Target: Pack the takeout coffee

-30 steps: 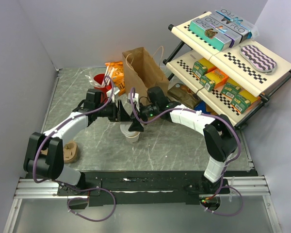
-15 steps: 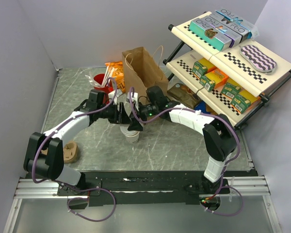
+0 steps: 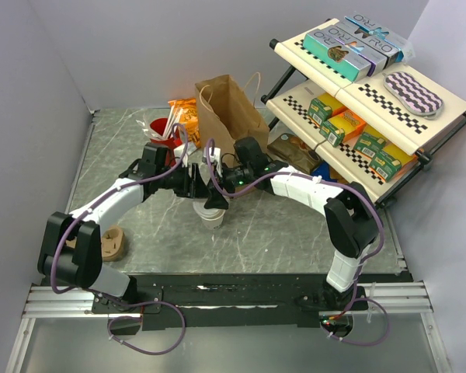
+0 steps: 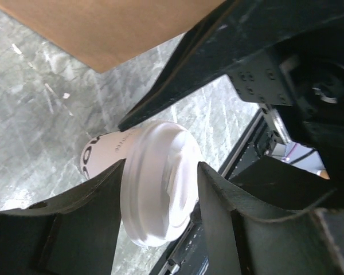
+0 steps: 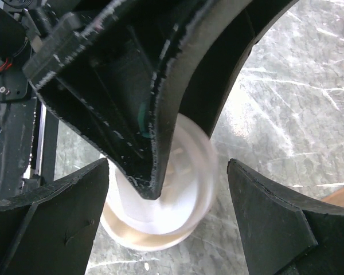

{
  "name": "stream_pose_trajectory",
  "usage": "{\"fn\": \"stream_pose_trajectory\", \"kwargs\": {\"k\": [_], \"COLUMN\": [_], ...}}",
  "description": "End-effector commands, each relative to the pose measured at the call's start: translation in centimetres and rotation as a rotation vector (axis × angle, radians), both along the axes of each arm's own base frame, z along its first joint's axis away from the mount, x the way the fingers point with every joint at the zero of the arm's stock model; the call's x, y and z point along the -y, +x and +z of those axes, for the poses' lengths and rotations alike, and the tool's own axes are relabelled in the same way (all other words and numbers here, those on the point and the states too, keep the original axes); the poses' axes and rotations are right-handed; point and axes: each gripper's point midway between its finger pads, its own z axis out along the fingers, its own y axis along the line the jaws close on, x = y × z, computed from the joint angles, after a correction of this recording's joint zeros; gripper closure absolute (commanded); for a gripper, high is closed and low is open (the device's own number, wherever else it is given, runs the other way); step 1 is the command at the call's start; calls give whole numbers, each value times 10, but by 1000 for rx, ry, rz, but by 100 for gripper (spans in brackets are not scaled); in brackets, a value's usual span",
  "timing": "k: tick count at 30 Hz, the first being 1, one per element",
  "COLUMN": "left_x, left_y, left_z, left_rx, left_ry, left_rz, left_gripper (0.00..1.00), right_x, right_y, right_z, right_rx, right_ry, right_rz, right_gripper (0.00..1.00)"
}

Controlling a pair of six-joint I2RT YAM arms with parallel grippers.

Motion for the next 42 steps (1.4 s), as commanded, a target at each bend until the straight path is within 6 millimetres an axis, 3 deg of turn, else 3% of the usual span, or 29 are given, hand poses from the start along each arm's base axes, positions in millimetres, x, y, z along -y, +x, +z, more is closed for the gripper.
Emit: {"fn": "stream_pose_trajectory", "kwargs": {"k": [1,5,17,42], "left_x": [9,10,-4,-3], "left_y": [-2,0,16,12], "left_z": [28,34,24,5], "left_rx": [70,84,123,89], "left_ry": [-76,-77,33,93], "left_rz": [-45,-47,29,39], "left_gripper": [44,43,44,44], "right_x": [-6,-7,-7,-9], "right_y": [2,2,0,2], "right_z": [12,11,11,7], "right_rx": [21,18,13,4], "right_ry": [22,21,23,9], "right_rz": [15,16,20,19], "right_gripper": [11,11,11,11]}}
